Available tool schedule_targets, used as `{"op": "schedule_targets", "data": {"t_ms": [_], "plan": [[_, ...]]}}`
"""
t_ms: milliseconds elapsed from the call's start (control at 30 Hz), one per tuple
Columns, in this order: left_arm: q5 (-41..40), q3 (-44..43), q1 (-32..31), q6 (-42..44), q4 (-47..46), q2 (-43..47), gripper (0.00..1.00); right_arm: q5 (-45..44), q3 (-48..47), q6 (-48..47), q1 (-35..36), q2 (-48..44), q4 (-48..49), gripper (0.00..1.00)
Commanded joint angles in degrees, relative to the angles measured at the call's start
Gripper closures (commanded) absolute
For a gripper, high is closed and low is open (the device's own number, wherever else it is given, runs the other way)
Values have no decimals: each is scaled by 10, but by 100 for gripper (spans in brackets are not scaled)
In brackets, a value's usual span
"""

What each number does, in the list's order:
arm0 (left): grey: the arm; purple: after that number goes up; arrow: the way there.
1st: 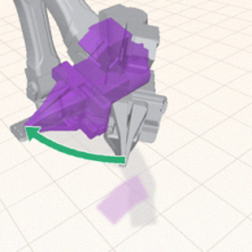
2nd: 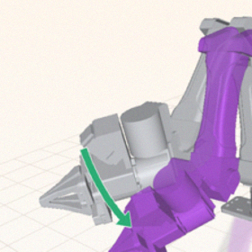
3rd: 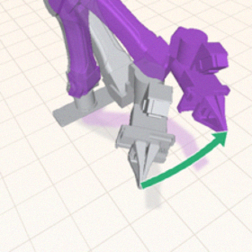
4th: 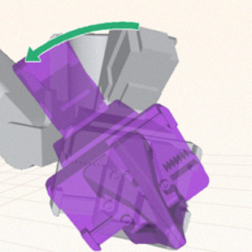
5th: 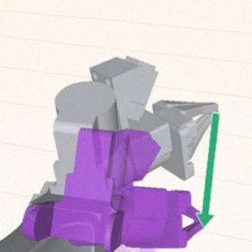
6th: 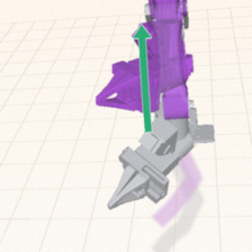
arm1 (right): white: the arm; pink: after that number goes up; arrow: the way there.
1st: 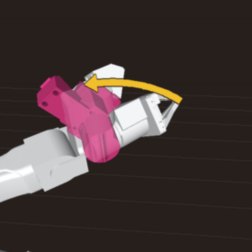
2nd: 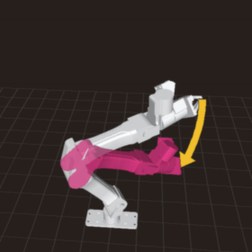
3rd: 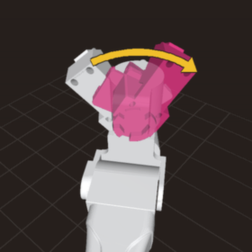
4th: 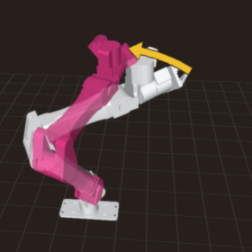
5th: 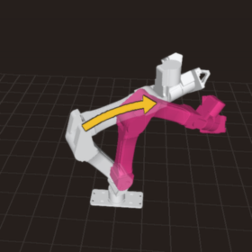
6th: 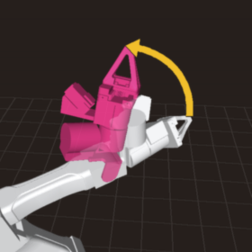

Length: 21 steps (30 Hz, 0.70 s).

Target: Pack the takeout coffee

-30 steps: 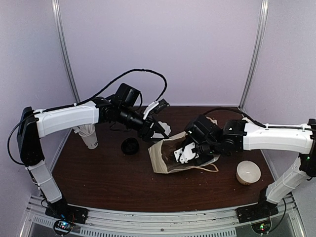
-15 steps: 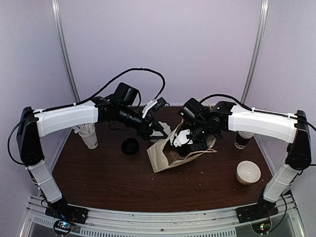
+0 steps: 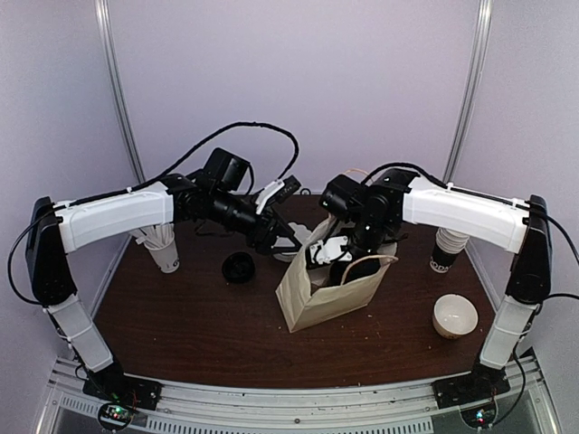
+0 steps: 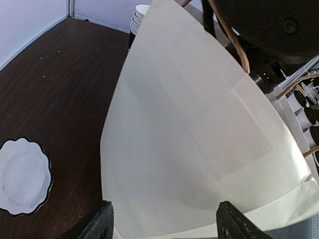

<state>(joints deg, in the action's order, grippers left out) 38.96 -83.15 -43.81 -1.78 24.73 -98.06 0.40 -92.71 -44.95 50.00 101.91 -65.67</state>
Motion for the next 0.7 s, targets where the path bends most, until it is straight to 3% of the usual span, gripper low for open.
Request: {"op": "schedule_targets", "data": {"t_ms": [0, 133, 333, 667], "plan": [[-34, -16, 5, 12, 15, 23, 26, 58, -12, 20, 2, 3, -70, 30], [-78, -30, 10, 2, 20, 37, 25, 58, 7, 21, 4, -3, -56, 30], [-47, -59, 10, -27, 37, 70, 24, 52, 40, 15, 3, -17, 16, 30], [-10, -169, -6, 5, 152, 13, 24, 57, 100, 19, -2, -30, 92, 30]]}}
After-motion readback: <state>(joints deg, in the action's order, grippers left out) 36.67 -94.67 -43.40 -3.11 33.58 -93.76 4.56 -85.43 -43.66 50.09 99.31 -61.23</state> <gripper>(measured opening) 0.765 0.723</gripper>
